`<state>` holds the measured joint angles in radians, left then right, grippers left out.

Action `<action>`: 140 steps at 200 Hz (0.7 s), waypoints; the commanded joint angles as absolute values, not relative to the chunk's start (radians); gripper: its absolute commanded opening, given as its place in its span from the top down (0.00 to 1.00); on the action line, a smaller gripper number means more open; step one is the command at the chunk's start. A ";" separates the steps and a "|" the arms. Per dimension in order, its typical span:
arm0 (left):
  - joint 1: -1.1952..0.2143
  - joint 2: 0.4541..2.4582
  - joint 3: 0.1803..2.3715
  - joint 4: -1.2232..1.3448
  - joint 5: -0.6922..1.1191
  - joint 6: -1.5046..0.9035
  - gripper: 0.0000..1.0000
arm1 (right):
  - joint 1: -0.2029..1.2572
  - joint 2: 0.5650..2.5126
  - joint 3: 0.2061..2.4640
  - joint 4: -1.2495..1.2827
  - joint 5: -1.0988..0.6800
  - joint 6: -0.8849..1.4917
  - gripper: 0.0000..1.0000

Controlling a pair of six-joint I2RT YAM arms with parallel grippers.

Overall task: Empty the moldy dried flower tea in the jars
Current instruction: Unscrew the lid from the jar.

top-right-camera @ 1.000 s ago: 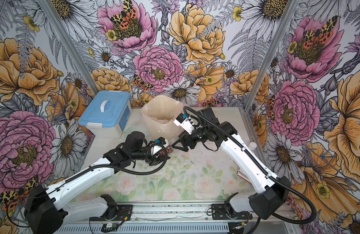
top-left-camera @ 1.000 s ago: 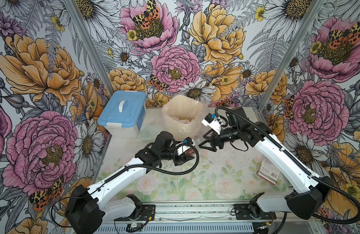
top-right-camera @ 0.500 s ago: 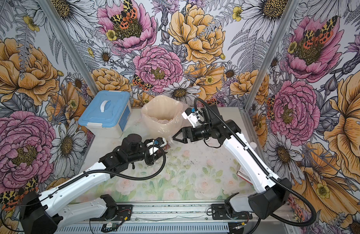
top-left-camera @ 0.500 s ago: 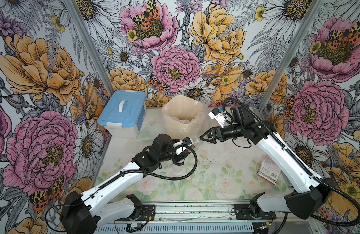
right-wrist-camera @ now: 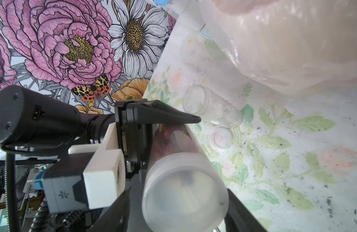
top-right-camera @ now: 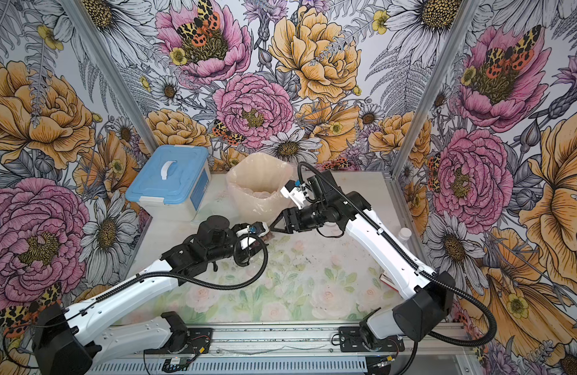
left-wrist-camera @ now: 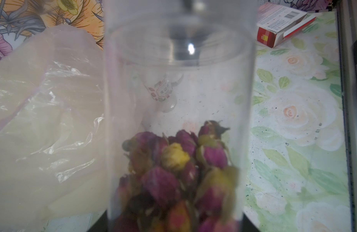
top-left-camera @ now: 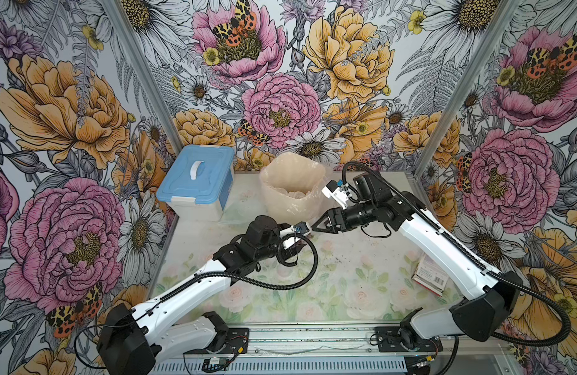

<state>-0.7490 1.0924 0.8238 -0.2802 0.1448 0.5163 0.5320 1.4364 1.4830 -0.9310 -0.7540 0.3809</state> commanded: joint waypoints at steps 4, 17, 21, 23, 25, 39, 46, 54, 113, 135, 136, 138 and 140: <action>-0.758 1.103 0.828 -0.257 0.151 0.534 0.66 | 0.540 1.440 1.495 -0.917 -0.761 0.354 0.42; -0.757 1.111 0.832 -0.267 0.166 0.536 0.66 | 0.540 1.441 1.487 -0.918 -0.769 0.330 0.47; -0.756 1.112 0.834 -0.271 0.172 0.535 0.66 | 0.540 1.441 1.484 -0.917 -0.773 0.321 0.48; -0.756 1.112 0.836 -0.273 0.175 0.535 0.66 | 0.540 1.442 1.484 -0.917 -0.775 0.316 0.48; -0.756 1.114 0.836 -0.274 0.179 0.535 0.66 | 0.540 1.441 1.482 -0.918 -0.776 0.309 0.49; -0.754 1.118 0.841 -0.288 0.214 0.536 0.66 | 0.540 1.438 1.466 -0.917 -0.782 0.260 0.52; -0.750 1.119 0.841 -0.293 0.237 0.534 0.66 | 0.540 1.434 1.455 -0.918 -0.780 0.224 0.53; -0.746 1.122 0.842 -0.299 0.269 0.532 0.66 | 0.541 1.427 1.442 -0.917 -0.774 0.174 0.54; -0.684 1.123 0.856 -0.333 0.506 0.485 0.65 | 0.545 1.395 1.415 -0.918 -0.583 -0.191 0.56; -0.668 1.125 0.860 -0.339 0.557 0.479 0.65 | 0.549 1.406 1.429 -0.918 -0.577 -0.272 0.56; -0.668 1.124 0.861 -0.340 0.559 0.479 0.65 | 0.550 1.407 1.430 -0.918 -0.576 -0.275 0.56; -0.667 1.124 0.862 -0.340 0.562 0.477 0.65 | 0.550 1.409 1.432 -0.918 -0.578 -0.280 0.56; -0.666 1.125 0.862 -0.340 0.563 0.476 0.65 | 0.550 1.410 1.433 -0.919 -0.578 -0.282 0.56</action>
